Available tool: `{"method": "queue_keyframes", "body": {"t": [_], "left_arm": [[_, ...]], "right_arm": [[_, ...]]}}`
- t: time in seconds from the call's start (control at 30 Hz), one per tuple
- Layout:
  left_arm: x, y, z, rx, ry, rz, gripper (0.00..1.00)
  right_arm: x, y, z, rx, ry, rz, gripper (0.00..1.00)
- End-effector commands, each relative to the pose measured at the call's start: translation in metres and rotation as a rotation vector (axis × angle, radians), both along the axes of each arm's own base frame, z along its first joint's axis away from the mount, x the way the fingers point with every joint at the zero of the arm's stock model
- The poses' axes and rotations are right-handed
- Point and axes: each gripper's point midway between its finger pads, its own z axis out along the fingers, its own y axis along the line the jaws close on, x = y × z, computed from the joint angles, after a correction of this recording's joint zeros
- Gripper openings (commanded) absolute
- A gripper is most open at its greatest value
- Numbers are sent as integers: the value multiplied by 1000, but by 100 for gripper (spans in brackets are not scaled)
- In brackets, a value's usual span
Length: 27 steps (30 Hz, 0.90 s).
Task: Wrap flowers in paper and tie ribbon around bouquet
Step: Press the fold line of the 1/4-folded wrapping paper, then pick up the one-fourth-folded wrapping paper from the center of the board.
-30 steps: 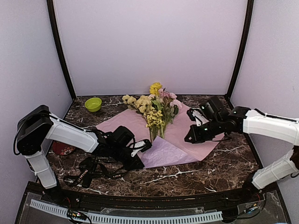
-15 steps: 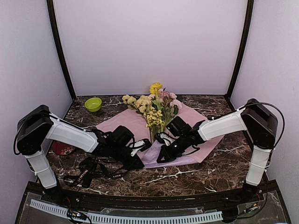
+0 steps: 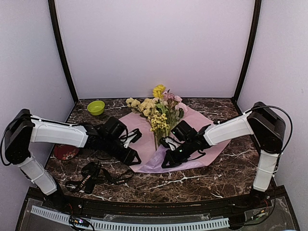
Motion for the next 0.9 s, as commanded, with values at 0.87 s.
{"method": "queue_keyframes", "body": {"t": [0.87], "left_arm": [[65,67,-24,-179,216,647,52]], "right_arm": [[-4,-12,-17,-81,-4,-34,0]]}}
